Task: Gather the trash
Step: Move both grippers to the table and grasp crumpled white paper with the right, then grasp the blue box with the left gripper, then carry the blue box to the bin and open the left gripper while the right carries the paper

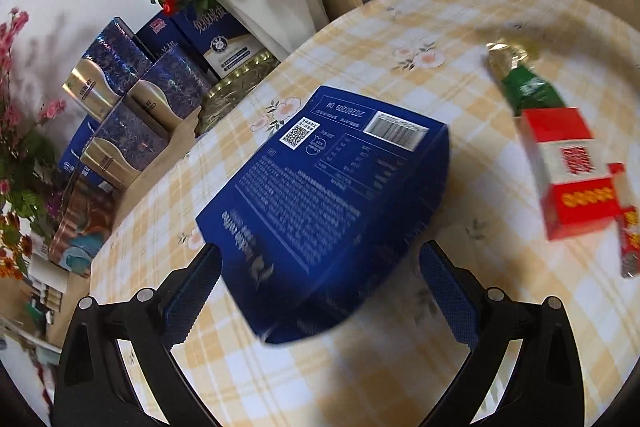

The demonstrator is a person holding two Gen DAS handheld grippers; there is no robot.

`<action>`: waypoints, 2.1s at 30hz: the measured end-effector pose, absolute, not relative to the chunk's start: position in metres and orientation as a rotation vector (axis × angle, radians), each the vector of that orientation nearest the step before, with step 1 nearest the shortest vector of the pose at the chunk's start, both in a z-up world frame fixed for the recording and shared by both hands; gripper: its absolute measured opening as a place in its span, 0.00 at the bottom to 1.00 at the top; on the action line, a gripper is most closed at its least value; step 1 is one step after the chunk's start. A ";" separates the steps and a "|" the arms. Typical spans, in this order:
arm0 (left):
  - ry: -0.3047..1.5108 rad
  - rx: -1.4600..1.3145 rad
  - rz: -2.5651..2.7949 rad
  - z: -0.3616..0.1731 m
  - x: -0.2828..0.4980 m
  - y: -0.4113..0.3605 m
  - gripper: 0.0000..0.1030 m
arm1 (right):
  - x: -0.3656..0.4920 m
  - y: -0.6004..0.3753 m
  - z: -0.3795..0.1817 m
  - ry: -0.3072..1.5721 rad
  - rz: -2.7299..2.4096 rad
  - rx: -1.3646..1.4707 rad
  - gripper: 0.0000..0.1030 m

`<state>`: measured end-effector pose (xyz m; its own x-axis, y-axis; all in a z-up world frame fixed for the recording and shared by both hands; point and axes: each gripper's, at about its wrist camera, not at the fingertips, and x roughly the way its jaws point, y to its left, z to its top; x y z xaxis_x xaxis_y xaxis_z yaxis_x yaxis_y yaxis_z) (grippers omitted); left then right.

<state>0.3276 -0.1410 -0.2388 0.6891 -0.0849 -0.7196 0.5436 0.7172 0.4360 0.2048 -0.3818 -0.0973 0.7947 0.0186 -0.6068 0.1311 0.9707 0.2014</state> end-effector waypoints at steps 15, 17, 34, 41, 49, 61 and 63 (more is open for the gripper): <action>0.698 0.805 -0.401 -0.235 0.347 -0.161 0.45 | 0.171 -0.405 -0.105 0.660 -0.079 0.296 0.09; 0.669 0.753 -0.423 -0.213 0.346 -0.152 0.37 | 0.168 -0.404 -0.105 0.661 -0.074 0.297 0.09; 0.891 0.037 -0.429 -0.122 0.364 -0.001 0.14 | 0.153 -0.370 -0.093 0.661 -0.004 0.310 0.09; 0.896 0.018 -0.474 -0.109 0.315 0.021 0.14 | 0.129 -0.344 -0.081 0.660 0.032 0.285 0.09; 0.867 0.055 -0.602 -0.084 0.228 0.014 0.14 | 0.089 -0.318 -0.076 0.661 0.050 0.266 0.09; 0.946 0.203 -0.782 -0.124 0.100 -0.022 0.14 | 0.028 -0.299 -0.096 0.680 0.058 0.282 0.09; 0.968 0.227 -0.807 -0.135 0.086 -0.027 0.14 | 0.022 -0.298 -0.101 0.689 0.059 0.285 0.09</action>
